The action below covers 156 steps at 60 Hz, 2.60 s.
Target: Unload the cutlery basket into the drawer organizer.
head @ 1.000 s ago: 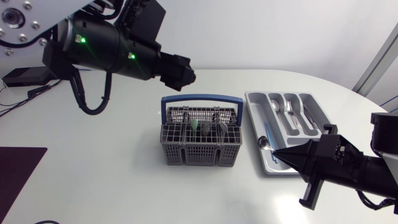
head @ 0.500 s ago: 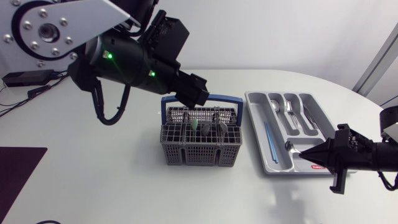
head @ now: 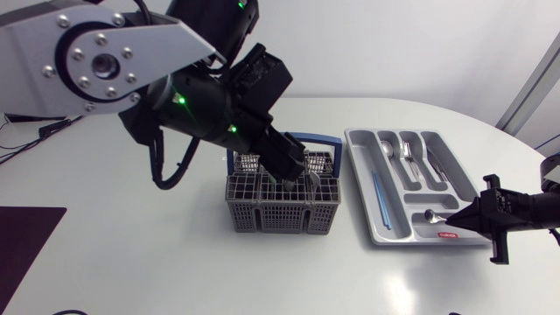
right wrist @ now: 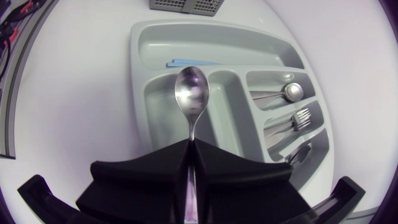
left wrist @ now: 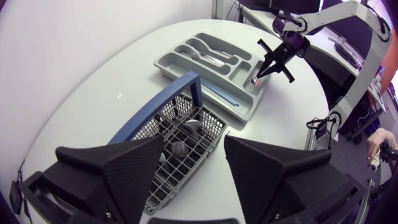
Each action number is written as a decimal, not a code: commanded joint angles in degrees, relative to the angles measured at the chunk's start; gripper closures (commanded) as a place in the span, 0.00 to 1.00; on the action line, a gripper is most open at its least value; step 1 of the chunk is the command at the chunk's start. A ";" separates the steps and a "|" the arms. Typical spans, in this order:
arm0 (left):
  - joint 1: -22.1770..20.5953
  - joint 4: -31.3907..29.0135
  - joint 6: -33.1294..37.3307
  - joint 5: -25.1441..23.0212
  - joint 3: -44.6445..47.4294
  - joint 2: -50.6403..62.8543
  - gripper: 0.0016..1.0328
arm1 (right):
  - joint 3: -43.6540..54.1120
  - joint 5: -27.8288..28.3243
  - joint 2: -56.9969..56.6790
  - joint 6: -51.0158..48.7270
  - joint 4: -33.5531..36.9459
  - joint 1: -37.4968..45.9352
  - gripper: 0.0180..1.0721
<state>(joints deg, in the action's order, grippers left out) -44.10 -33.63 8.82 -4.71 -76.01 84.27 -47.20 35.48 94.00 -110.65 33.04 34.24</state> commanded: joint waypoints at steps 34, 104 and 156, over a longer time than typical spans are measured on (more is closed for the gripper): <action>-2.93 -0.39 13.86 -0.56 0.25 4.68 0.26 | 5.10 -0.50 -9.18 1.23 -2.89 -0.31 0.24; -4.42 -0.91 58.15 7.35 -9.95 18.74 0.29 | 25.67 6.70 -47.59 53.87 -12.65 -30.02 0.09; -4.60 3.66 67.03 9.81 -9.69 24.01 0.77 | 30.33 2.22 -58.58 65.30 -15.90 -40.30 0.09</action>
<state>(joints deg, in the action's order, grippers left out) -48.25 -30.72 73.58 4.67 -86.30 106.67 -18.63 38.02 36.23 -46.63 17.37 -5.58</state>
